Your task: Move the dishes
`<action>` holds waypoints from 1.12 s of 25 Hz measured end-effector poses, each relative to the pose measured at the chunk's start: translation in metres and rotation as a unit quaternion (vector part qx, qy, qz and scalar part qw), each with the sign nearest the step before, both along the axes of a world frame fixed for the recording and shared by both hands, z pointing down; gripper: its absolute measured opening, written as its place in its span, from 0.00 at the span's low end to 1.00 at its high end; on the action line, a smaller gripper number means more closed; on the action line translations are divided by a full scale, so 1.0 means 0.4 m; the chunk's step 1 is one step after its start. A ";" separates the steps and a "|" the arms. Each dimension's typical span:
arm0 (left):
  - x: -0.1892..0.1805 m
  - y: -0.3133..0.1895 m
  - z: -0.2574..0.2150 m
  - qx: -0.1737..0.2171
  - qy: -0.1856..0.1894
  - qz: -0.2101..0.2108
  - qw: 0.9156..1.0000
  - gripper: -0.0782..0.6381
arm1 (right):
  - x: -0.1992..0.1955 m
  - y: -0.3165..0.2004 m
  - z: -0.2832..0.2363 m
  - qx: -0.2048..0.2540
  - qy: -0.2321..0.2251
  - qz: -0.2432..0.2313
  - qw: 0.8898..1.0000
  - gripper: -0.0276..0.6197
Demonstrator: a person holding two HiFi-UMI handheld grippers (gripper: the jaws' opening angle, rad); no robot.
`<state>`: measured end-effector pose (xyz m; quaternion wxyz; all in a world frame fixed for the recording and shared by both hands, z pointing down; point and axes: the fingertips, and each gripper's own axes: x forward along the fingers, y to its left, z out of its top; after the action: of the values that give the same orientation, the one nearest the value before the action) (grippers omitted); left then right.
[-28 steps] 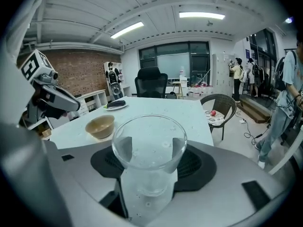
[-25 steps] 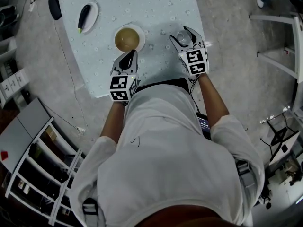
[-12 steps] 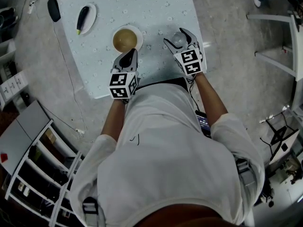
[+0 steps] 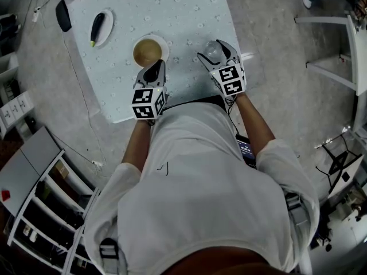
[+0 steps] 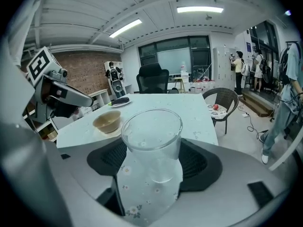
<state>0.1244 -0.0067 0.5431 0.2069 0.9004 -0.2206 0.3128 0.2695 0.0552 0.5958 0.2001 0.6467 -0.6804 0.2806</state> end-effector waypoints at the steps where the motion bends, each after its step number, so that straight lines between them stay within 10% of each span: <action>1: 0.005 0.002 0.001 0.000 0.000 0.000 1.000 0.14 | -0.001 0.002 0.000 0.001 -0.001 0.000 1.000 0.57; 28: 0.032 0.046 0.011 0.008 -0.001 -0.034 0.999 0.14 | -0.005 0.126 0.005 -0.010 -0.014 -0.038 0.999 0.50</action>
<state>0.1373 0.0117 0.5473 0.2102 0.8937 -0.2534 0.3047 0.2675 0.1057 0.5978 0.2069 0.6144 -0.7045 0.2887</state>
